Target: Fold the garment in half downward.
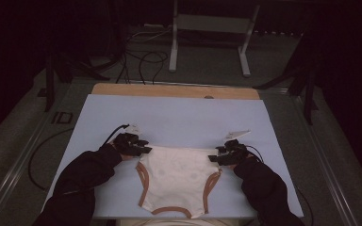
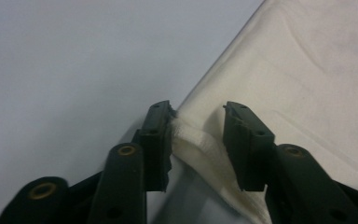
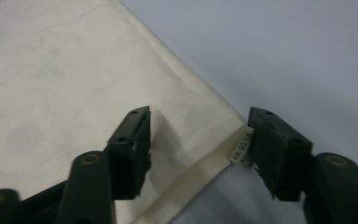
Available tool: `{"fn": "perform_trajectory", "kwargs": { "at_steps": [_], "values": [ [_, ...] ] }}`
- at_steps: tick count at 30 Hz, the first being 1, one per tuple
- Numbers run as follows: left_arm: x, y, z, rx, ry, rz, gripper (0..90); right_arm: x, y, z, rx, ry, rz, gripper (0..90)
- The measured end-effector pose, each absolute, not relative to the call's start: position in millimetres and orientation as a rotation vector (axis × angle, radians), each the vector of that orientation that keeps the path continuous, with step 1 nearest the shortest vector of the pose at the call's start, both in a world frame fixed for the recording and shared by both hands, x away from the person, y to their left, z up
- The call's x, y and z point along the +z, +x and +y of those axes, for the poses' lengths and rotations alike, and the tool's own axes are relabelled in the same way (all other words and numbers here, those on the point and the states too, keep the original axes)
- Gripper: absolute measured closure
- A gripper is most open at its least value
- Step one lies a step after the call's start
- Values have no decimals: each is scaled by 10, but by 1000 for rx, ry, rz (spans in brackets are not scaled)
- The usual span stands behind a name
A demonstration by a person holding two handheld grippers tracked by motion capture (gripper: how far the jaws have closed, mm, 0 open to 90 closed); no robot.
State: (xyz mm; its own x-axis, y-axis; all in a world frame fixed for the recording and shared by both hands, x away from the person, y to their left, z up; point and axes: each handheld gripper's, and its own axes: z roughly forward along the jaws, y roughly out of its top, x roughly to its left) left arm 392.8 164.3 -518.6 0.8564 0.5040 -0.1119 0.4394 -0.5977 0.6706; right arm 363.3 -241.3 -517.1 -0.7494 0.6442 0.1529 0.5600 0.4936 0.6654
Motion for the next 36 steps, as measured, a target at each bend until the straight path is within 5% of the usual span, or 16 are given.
{"fn": "perform_trajectory", "kwargs": {
  "at_steps": [7,12,36],
  "values": [
    [-5172,3885,1699,107,2284,685,798,-5132,3634,-2421,1068,1070,2619,843],
    [-5126,3865,1715,106,2274,673,861,-5083,3621,-2421,1083,1056,2597,862],
    [-4970,4039,1827,175,2222,712,862,-4932,3900,-2334,1084,1081,2529,866]
  ]
}}
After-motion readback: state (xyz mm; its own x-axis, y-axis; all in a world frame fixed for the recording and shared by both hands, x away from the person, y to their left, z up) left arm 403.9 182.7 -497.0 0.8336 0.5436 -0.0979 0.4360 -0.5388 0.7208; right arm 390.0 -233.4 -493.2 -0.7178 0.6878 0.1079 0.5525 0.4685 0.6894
